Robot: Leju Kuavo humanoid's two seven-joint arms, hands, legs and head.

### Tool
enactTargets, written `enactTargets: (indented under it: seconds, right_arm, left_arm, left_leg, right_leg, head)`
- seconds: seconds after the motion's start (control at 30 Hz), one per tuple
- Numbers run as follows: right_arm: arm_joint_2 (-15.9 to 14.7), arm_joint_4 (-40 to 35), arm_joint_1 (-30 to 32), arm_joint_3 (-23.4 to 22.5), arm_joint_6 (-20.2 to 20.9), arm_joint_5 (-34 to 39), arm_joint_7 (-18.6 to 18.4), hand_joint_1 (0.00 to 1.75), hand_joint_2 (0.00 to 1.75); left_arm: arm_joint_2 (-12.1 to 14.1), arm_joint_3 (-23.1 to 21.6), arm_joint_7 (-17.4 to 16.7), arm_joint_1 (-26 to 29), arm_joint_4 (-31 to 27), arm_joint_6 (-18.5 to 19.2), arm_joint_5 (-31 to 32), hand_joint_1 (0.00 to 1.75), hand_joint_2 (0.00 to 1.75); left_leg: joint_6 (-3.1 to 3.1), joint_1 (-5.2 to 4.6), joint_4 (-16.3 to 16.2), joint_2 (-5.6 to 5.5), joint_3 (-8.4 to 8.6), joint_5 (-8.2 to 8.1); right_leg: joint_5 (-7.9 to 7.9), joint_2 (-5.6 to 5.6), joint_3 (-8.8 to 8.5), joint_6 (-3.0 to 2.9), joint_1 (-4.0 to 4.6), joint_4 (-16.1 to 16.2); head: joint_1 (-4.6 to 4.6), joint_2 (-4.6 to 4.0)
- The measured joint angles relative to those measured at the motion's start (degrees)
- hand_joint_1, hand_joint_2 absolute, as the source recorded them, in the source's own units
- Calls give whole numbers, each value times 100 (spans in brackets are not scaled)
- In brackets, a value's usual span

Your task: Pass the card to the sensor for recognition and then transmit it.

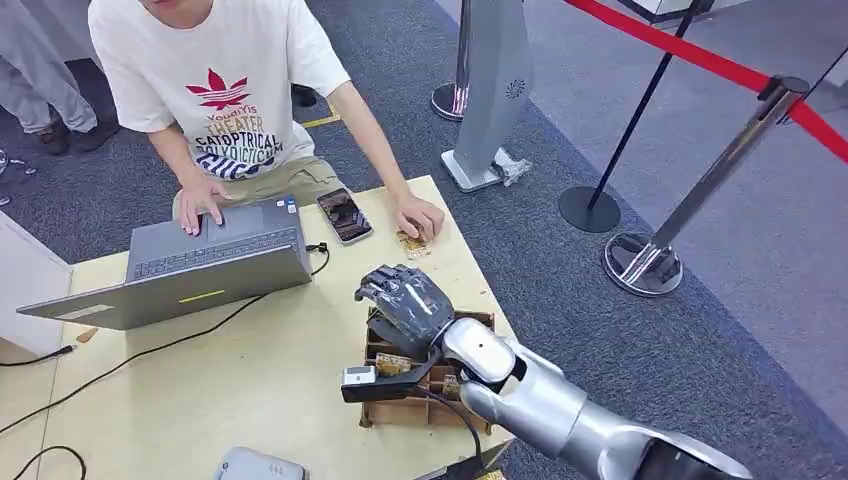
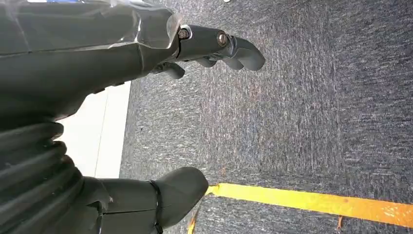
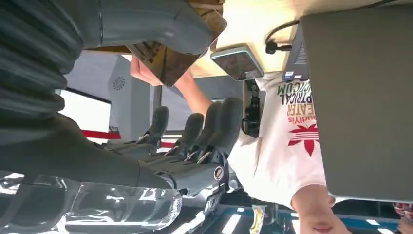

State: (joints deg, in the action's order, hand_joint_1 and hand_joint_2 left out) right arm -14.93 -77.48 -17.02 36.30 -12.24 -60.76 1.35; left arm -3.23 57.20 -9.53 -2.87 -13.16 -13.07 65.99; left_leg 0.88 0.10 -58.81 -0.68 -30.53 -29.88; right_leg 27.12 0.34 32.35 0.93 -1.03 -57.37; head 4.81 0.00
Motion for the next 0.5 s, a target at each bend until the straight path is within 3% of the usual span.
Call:
enactTargets:
  seconds: [0.33, 0.5]
  right_arm:
    - [0, -96, 7, 35, 171, -13, -61, 84, 175]
    - [0, -109, 8, 28, 253, -81, -78, 73, 175]
  left_arm:
    - [0, 11, -13, 0, -2, 13, 44, 0, 175]
    - [-2, 50, -15, 0, -9, 22, 94, 0, 175]
  left_leg:
    - [0, 0, 0, 0, 1, 0]
    - [0, 0, 0, 0, 1, 0]
  right_leg:
    - [0, 0, 0, 0, 0, 0]
    - [0, 0, 0, 0, 0, 0]
  head:
    - [-2, 0]
    - [-2, 0]
